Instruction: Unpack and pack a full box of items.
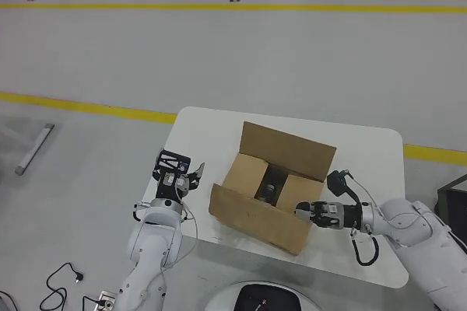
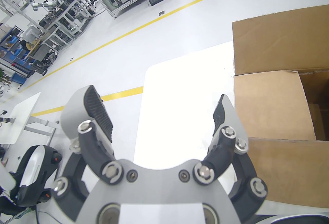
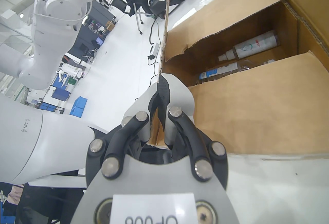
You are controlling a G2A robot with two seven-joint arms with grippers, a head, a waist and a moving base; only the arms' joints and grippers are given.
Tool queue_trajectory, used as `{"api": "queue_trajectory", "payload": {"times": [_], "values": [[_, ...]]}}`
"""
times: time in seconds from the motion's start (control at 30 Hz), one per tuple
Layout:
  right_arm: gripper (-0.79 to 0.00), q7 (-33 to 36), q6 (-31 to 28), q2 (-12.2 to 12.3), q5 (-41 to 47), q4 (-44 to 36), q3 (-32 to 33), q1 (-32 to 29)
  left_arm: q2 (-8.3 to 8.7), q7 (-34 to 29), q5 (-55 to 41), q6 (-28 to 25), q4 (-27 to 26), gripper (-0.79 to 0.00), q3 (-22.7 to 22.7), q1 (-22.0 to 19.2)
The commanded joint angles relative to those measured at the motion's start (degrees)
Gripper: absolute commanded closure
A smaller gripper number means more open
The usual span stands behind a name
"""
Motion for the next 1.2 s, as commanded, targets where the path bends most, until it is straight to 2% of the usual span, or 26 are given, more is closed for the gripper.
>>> {"api": "queue_trajectory", "payload": {"times": [0.0, 0.23, 0.57, 0.77, 1.0, 1.17], "values": [[0.000, 0.3, 0.0, 0.1, -0.2, -1.0, 0.2, -0.5, 0.00, 0.0, 0.0, 0.0, 0.0, -0.785, 0.0, 0.0], [0.000, 0.5, -0.5, 0.3, -0.1, -3.8, -0.1, -1.6, 0.00, 0.0, 0.0, 0.0, 0.0, -0.785, 0.0, 0.0], [0.000, -3.6, -2.2, 0.2, -4.4, -5.6, -0.6, -2.7, 0.00, 0.0, 0.0, 0.0, 0.0, -0.785, 0.0, 0.0], [0.000, -3.8, -3.6, 0.2, -5.5, -6.3, -1.3, -2.7, 0.13, 0.1, -0.5, -0.6, 0.1, -0.785, -0.2, 0.0], [0.000, -5.3, -5.2, 0.2, -6.5, -6.7, -1.4, -3.0, 1.09, -6.2, 1.4, -11.1, -0.8, -0.785, -1.0, -2.1], [0.000, -6.1, -5.6, 0.3, -6.9, -6.7, -1.4, -3.1, 1.96, -9.8, 2.0, -20.8, -2.3, -0.785, -1.9, -3.9]]}}
